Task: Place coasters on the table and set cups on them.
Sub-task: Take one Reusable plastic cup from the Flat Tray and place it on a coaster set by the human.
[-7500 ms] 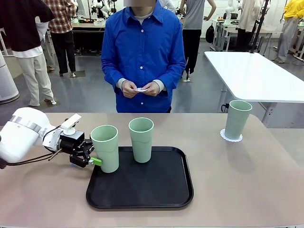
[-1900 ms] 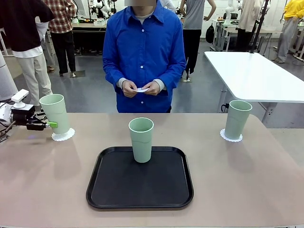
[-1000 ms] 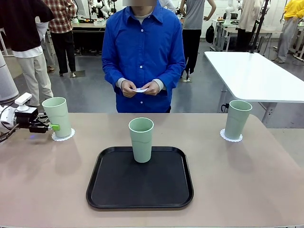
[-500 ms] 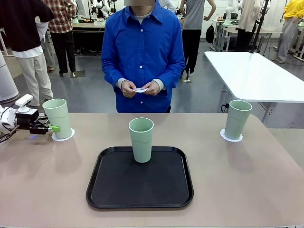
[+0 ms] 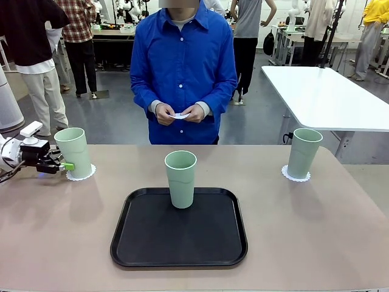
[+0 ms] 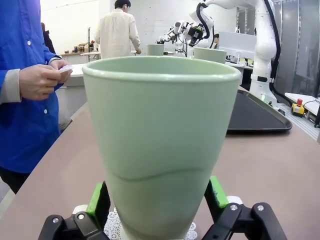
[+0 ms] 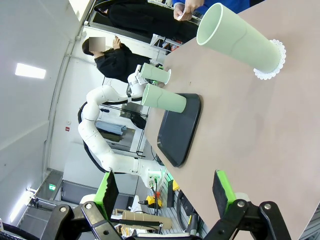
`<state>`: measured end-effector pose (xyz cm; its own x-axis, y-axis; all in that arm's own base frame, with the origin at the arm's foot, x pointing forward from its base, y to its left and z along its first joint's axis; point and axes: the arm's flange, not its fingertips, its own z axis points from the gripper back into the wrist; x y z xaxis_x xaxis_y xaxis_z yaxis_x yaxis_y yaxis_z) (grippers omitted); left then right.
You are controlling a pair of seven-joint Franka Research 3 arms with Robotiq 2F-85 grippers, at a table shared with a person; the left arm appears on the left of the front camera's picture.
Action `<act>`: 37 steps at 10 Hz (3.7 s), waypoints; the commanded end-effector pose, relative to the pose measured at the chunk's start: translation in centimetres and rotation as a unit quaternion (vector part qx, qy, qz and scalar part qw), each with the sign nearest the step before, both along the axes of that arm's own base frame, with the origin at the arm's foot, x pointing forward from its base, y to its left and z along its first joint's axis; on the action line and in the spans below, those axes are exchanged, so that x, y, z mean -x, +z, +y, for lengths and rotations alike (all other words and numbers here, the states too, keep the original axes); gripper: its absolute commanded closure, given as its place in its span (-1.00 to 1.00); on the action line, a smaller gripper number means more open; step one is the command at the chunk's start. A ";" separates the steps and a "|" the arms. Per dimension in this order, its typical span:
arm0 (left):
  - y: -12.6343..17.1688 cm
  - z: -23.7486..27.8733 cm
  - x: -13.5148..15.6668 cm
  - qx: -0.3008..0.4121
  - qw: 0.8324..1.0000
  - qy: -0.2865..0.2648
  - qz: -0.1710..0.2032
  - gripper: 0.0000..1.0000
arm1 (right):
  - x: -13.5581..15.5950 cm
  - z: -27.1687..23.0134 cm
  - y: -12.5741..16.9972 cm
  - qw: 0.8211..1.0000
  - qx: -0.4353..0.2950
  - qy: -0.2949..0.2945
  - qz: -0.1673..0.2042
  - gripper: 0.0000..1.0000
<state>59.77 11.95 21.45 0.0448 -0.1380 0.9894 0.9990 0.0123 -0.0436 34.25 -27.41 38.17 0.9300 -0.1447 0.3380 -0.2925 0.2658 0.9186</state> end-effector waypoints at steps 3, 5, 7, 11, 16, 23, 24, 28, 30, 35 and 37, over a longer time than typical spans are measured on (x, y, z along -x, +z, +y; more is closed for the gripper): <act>-0.1 0.5 -0.6 -0.007 1.000 -0.018 0.007 -1.00 | 0.1 0.0 0.1 1.000 0.001 0.000 -0.001 -1.00; -0.1 0.5 -0.7 -0.007 1.000 -0.016 0.008 -1.00 | 0.1 0.0 0.1 1.000 0.001 0.000 -0.001 -1.00; -0.3 0.6 -0.8 -0.009 1.000 -0.014 0.009 -1.00 | 0.1 0.0 0.1 1.000 0.001 0.000 -0.001 -1.00; 0.2 1.4 -0.8 -0.006 1.000 -0.010 0.009 -1.00 | 0.1 0.0 0.1 1.000 0.001 0.000 -0.001 -1.00; 0.7 3.2 -0.8 -0.020 1.000 -0.006 0.012 -1.00 | 0.1 0.0 0.1 1.000 0.001 0.000 -0.001 -1.00; 9.1 5.7 3.8 -0.206 0.975 0.069 0.037 -1.00 | 0.1 0.0 0.1 1.000 0.001 0.000 -0.001 -1.00; 12.3 5.3 5.7 -0.261 0.959 0.100 0.055 -1.00 | 0.1 0.0 0.1 1.000 0.001 0.000 -0.001 -1.00; 21.1 1.7 9.3 -0.426 0.878 0.178 0.126 -1.00 | 0.1 0.0 0.1 1.000 0.001 0.000 -0.001 -1.00; 25.1 -1.6 10.8 -0.480 0.842 0.205 0.135 -1.00 | 0.1 0.0 0.1 1.000 0.001 0.000 -0.001 -1.00; 30.7 -5.7 13.8 -0.534 0.811 0.177 0.161 -1.00 | 0.1 0.0 0.1 1.000 0.001 0.000 -0.001 -1.00; 30.7 -5.6 13.8 -0.522 0.819 0.187 0.148 -1.00 | 0.1 0.0 0.1 1.000 0.001 0.000 -0.001 -1.00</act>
<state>45.62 5.98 52.18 0.4903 -0.8276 0.2734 0.8691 0.4877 -0.0823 34.28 -27.38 38.16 0.9301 -0.1437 0.3380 -0.2928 0.2654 0.9186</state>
